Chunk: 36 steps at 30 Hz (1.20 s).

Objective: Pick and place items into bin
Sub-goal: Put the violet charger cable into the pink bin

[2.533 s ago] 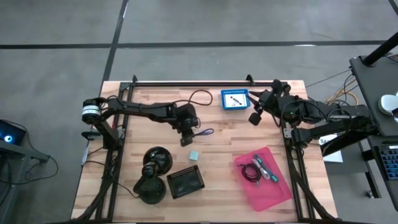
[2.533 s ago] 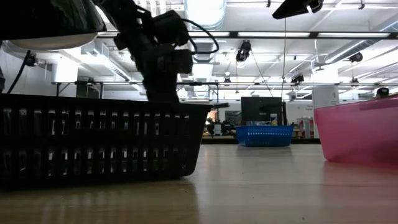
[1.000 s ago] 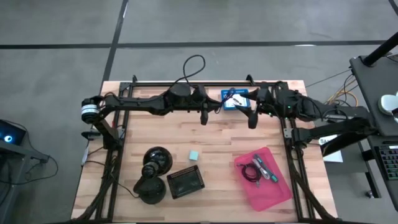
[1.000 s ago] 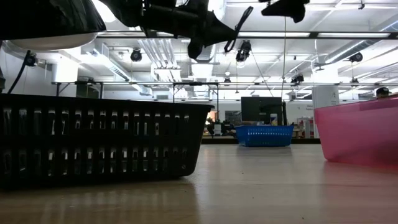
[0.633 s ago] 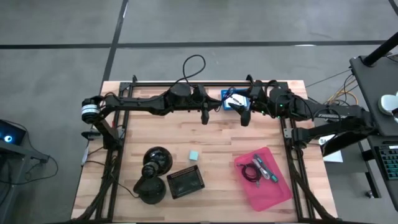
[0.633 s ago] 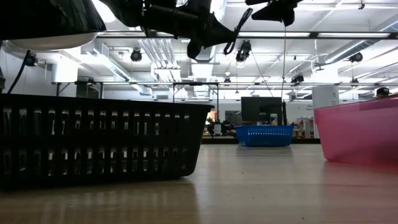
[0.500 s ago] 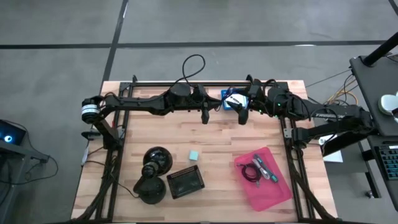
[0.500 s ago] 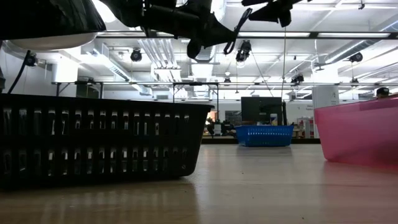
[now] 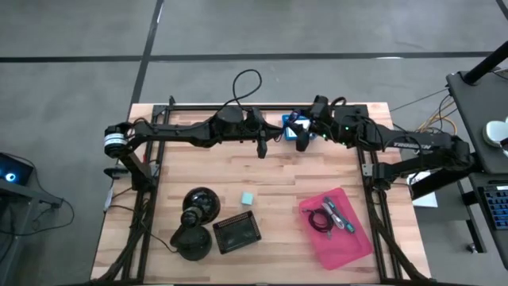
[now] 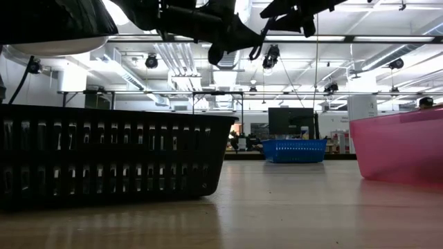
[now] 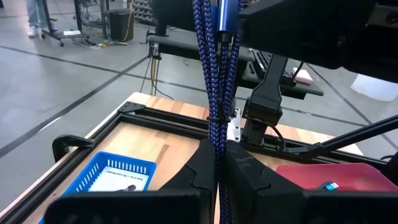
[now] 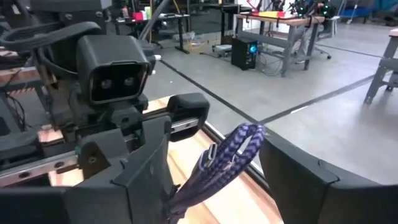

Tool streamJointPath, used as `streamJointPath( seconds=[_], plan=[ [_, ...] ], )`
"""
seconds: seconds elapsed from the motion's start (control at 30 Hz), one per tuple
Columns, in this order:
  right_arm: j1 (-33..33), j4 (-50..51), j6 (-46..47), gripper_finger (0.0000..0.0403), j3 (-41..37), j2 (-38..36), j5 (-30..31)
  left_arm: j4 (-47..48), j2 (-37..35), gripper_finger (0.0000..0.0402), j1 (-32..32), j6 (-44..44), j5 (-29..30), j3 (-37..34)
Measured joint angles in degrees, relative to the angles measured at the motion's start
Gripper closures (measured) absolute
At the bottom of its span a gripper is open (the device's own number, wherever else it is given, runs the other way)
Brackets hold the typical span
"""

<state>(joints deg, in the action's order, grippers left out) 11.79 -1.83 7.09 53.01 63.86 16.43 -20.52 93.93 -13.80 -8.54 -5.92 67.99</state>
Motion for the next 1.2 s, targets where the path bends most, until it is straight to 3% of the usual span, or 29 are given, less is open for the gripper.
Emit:
streamJointPath(
  seconds=[0.4, 1.0, 1.2],
  plan=[
    [0.8, -0.3, 0.3, 0.0227, 0.0, 0.0, 0.0, 0.0, 0.0, 0.0398, 0.0, 0.0, 0.0, 0.0],
    [0.9, -0.1, 0.9, 0.0354, 0.0, 0.0, -1.9, 0.0, 0.0, 0.0398, -0.1, 0.0, 1.8, 0.0],
    [0.9, -0.1, 0.9, 0.0367, 0.0, 0.0, -1.9, 0.0, 0.0, 0.0379, -0.1, 0.0, 1.8, 0.0]
  ],
)
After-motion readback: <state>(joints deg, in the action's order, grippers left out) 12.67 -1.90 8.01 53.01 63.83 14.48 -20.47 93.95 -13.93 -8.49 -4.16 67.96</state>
